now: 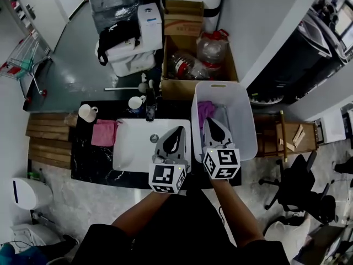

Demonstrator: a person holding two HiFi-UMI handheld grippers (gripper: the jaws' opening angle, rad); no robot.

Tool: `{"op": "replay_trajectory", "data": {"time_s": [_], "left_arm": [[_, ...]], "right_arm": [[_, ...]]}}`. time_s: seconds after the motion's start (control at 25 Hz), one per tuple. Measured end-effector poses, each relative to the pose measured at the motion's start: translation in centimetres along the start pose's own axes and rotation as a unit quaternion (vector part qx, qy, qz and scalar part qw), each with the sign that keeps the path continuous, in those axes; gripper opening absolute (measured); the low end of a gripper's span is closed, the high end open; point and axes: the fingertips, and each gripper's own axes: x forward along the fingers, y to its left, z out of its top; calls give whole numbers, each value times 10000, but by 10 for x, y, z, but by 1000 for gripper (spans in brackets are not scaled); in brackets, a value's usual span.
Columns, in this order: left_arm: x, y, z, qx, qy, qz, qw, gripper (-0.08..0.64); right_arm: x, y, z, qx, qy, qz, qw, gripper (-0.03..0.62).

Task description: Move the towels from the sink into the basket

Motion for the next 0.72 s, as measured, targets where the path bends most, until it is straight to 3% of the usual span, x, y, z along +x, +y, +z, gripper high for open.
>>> {"op": "replay_trajectory", "data": {"time_s": [0.24,0.4,0.48,0.72], "left_arm": [[-9,11,-13,-125,102,-212,9996,5],[-14,13,-7,-239,-46,-299,9993,5],[-17,13,-5,-271,-104,-266,9992,5],[-30,10,-1,124,-65,137,9998,5]], "right_arm": [[-11,25,2,-205,-77,-149,9996,21],[-16,38,-1,-186,-58,-122,9997,21],[-16,41,-5,-236,-9,-78,9997,21],[-29,49,0,-318,-196,205,9991,21]]}}
